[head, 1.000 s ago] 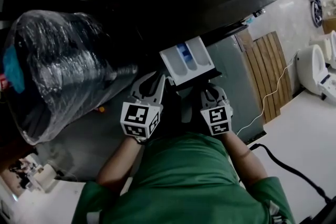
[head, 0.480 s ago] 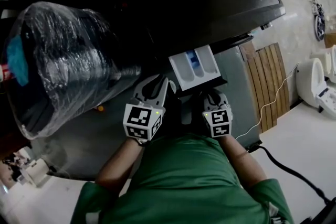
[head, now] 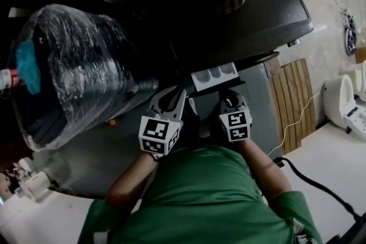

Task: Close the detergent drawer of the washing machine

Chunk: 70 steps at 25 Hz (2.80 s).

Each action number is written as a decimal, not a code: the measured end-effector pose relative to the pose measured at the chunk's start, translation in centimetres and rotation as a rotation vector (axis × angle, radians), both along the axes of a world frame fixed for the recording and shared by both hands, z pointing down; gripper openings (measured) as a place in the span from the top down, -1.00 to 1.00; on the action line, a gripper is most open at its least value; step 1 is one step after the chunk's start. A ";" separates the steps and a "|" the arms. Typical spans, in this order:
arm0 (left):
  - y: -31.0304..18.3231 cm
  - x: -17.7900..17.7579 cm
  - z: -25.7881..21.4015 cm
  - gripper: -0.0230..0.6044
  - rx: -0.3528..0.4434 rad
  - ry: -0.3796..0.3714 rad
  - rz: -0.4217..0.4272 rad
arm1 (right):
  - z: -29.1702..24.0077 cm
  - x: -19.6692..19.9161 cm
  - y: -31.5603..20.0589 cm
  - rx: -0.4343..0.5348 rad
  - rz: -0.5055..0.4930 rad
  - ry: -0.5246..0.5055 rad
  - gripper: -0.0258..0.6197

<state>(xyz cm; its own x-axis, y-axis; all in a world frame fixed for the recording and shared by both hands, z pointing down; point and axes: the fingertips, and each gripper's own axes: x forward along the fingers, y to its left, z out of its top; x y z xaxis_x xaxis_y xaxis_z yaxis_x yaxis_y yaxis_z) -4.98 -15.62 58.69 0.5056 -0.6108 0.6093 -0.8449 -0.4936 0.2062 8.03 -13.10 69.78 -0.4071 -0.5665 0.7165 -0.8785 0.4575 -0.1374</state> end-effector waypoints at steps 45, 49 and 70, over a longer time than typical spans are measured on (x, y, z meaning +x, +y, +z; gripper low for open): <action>-7.4 -0.7 0.2 0.75 -0.020 -0.010 -0.017 | 0.0 -3.0 -8.0 -0.074 -0.063 -0.068 0.85; -7.1 -0.2 -0.8 0.75 0.000 -0.001 -0.015 | 0.0 -3.4 -7.7 -0.093 -0.102 -0.052 0.85; -6.6 -3.2 -13.6 0.75 0.309 0.080 -0.089 | -27.5 -0.4 -9.9 0.468 0.047 -0.239 0.85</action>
